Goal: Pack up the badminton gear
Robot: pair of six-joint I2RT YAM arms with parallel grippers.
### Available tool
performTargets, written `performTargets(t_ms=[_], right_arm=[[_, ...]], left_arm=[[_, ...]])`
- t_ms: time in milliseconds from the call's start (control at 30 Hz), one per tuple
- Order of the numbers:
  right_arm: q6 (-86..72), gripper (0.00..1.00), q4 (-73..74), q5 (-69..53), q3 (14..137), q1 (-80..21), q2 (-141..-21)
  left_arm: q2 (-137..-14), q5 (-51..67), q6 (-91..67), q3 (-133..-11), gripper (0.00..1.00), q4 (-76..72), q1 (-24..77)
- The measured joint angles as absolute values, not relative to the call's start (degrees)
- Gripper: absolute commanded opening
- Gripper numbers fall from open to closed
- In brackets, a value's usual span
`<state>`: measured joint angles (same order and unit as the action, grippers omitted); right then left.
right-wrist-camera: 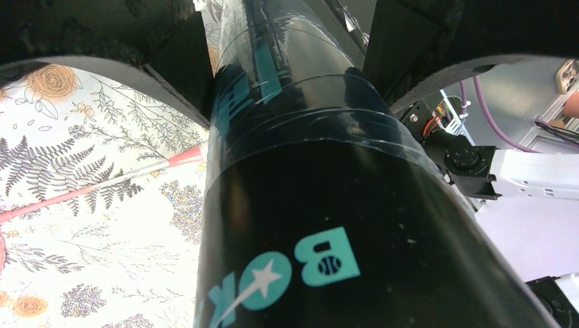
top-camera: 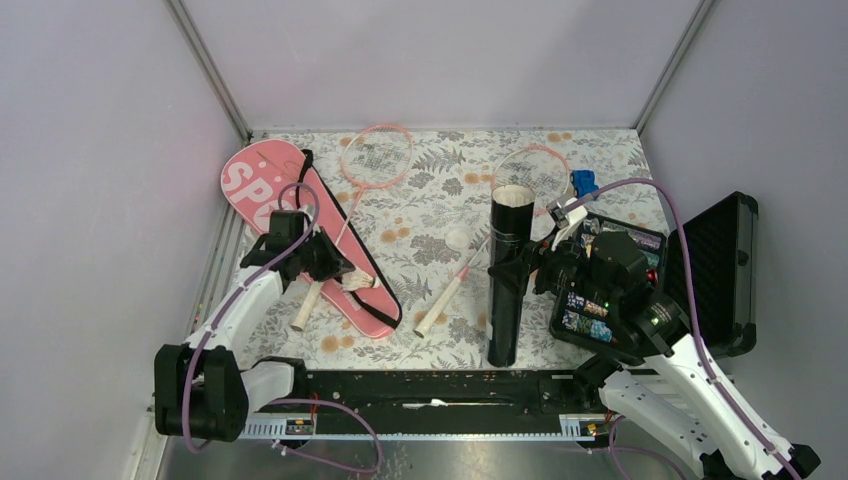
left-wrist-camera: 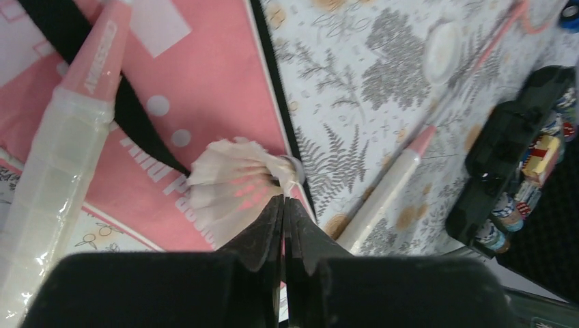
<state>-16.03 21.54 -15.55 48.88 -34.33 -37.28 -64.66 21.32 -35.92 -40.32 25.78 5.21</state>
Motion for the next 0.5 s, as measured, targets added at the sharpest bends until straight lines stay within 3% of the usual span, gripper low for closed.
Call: performTargets(t_ms=[200,500], right_arm=[[-16.0,0.35,21.3,-15.7,48.9,-34.3,-37.5],[-16.0,0.35,21.2,-15.7,48.9,-34.3,-37.4]], left_arm=[[-65.7,19.4,-34.2,-38.5,0.33,25.5,5.2],[-67.0,18.9,-33.5,-36.2,0.46,20.8,5.2]])
